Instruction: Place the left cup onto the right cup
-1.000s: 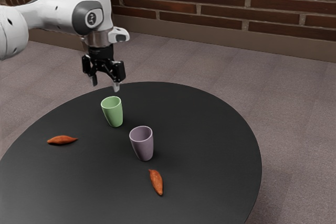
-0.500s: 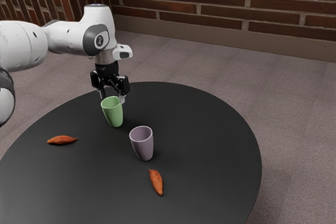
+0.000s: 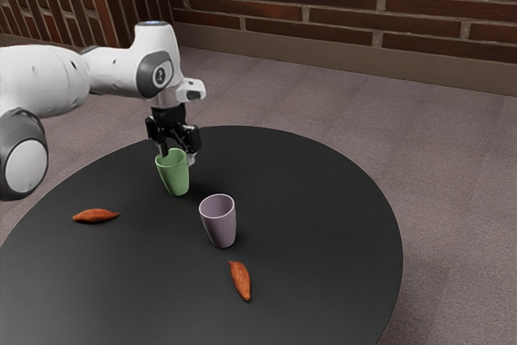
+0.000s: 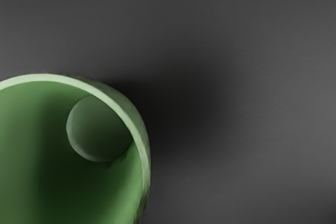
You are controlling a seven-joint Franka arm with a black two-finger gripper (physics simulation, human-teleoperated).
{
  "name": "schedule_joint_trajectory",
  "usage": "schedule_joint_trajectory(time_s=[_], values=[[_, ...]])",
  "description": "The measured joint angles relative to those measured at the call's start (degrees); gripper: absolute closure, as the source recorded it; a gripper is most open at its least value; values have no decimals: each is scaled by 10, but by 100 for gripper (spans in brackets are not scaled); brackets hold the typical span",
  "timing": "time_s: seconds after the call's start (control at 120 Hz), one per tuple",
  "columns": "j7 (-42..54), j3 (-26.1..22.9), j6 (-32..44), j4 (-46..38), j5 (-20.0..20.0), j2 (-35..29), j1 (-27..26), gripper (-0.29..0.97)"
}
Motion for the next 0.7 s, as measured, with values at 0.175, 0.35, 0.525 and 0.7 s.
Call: schedule_joint_trajectory(time_s=[0.175,0.35,0.525,0.7], values=[[16,-3,4,18,-1,24,7,9],[29,-4,7,26,-5,40,12,9],[40,-6,11,27,-8,50,14,10],[47,-8,14,40,-7,61,16,17]])
